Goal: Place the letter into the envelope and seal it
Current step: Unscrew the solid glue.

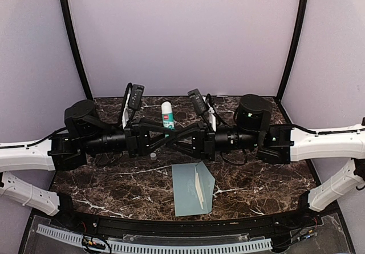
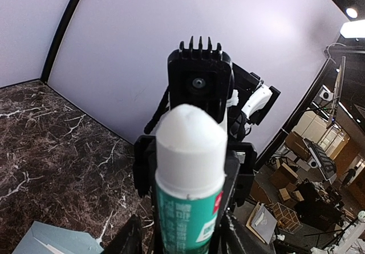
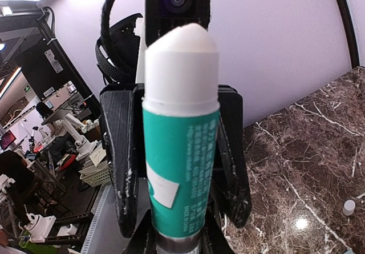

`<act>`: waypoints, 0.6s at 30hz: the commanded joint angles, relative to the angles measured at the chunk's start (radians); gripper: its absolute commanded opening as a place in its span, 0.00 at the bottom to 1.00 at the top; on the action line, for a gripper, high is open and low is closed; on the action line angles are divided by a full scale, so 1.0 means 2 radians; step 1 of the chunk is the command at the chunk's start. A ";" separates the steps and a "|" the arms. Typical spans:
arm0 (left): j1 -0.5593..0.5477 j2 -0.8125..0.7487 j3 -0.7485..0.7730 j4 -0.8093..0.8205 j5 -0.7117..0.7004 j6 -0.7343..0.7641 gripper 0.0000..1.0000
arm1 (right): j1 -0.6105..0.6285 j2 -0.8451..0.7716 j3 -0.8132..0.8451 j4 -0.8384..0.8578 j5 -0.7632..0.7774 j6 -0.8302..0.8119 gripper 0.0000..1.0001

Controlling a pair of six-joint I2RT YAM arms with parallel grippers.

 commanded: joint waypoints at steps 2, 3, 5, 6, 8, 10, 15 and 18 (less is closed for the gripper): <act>0.007 -0.015 0.020 0.003 -0.011 0.010 0.45 | 0.003 0.006 0.010 0.020 -0.011 0.002 0.16; 0.007 -0.015 0.022 0.005 -0.009 0.009 0.45 | 0.003 0.007 0.010 0.019 -0.012 0.002 0.16; 0.011 -0.013 0.024 0.010 -0.004 0.009 0.45 | 0.003 0.008 0.010 0.019 -0.014 0.002 0.16; 0.012 -0.012 0.024 0.011 -0.002 0.008 0.45 | 0.003 0.009 0.010 0.018 -0.015 0.002 0.16; 0.014 -0.009 0.029 0.013 0.002 0.008 0.45 | 0.003 0.010 0.011 0.017 -0.016 0.002 0.16; 0.016 -0.006 0.032 0.014 0.007 0.008 0.43 | 0.003 0.011 0.011 0.016 -0.017 0.003 0.16; 0.023 -0.001 0.033 0.023 0.019 0.002 0.32 | 0.003 0.012 0.012 0.012 -0.021 0.001 0.15; 0.027 -0.001 0.028 0.030 0.028 -0.003 0.18 | 0.003 0.008 0.009 0.017 -0.025 0.002 0.15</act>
